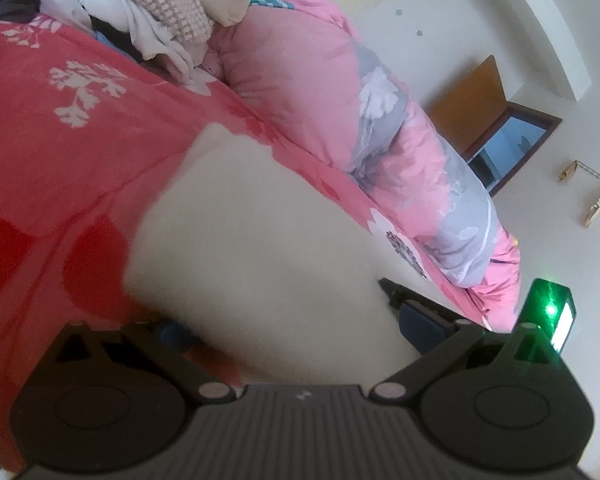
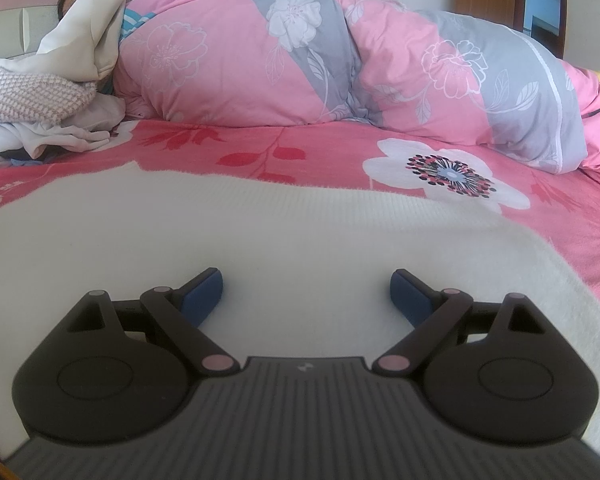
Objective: Fold towel
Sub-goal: 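Close the left tool on a corner of the fleece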
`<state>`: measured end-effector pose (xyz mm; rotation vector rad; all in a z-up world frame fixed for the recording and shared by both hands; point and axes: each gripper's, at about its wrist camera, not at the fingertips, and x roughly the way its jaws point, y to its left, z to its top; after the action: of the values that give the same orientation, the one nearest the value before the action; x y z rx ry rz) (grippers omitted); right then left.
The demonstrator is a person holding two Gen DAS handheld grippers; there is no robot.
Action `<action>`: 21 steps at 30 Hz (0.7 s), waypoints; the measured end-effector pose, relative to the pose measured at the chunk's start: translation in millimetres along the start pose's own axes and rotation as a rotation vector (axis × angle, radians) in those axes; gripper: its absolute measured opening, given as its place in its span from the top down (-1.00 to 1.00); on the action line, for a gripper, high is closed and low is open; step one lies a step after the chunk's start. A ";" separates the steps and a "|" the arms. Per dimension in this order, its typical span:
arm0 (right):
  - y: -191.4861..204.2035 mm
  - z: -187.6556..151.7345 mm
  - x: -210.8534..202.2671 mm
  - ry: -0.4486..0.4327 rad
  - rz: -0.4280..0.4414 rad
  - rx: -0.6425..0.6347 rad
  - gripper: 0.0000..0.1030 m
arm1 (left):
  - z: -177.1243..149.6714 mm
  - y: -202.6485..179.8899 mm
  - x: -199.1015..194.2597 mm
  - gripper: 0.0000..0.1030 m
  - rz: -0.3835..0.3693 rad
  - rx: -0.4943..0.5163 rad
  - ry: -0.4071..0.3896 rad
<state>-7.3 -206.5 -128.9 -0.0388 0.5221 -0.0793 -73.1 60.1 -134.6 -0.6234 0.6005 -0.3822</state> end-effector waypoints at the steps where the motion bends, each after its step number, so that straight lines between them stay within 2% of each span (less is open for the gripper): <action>1: 0.0 0.0 -0.1 0.000 0.000 0.000 -0.78 | 0.7 -0.1 1.1 -0.99 0.001 0.001 -0.004; 21: 0.9 -0.4 -0.6 -0.002 0.000 -0.001 -0.78 | 10.0 0.4 21.8 -0.99 0.014 0.012 -0.063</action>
<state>-7.9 -205.6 -129.0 -0.0397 0.5202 -0.0793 -50.1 53.7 -137.1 -0.6175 0.5414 -0.3519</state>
